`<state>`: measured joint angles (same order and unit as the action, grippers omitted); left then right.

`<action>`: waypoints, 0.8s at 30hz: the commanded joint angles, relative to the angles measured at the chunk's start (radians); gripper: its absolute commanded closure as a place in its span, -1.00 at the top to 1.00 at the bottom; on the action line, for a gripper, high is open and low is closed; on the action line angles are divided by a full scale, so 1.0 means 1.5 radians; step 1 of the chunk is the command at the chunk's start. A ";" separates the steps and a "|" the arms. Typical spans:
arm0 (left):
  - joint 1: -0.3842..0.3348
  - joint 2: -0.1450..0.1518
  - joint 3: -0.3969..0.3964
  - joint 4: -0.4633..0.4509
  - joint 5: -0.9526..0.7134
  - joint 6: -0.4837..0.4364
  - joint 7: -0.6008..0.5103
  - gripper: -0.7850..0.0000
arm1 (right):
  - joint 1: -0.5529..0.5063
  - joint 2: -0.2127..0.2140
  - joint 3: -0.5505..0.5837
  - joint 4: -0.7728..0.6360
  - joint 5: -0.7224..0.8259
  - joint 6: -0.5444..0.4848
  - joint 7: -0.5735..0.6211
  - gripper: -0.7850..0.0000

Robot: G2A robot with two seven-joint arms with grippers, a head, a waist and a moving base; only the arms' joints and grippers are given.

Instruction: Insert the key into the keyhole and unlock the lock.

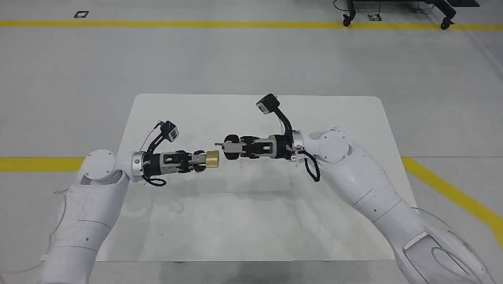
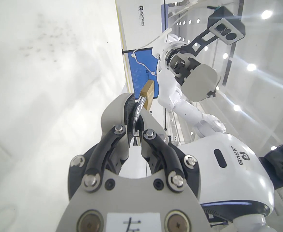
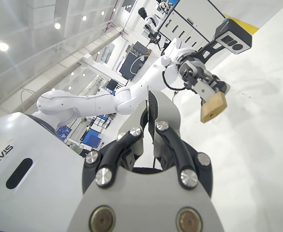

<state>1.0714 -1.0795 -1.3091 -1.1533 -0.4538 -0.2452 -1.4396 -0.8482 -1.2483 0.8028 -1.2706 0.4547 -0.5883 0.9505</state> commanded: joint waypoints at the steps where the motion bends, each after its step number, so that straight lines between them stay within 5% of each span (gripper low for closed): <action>1: -0.002 0.000 -0.002 0.012 -0.035 0.011 -0.014 -1.00 | 0.005 -0.005 0.002 -0.002 0.008 -0.003 -0.029 -1.00; 13: 0.000 0.009 0.027 -0.008 -0.131 -0.018 -0.064 -1.00 | 0.044 -0.036 -0.027 0.060 0.016 0.007 -0.078 -1.00; 24: -0.004 0.035 0.074 -0.029 -0.221 -0.025 -0.064 -1.00 | 0.068 -0.060 -0.060 0.104 0.039 -0.001 -0.013 -1.00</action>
<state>1.0644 -1.0305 -1.2053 -1.1940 -0.7734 -0.2794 -1.5359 -0.7483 -1.3368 0.7131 -1.1198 0.5123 -0.5873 0.9289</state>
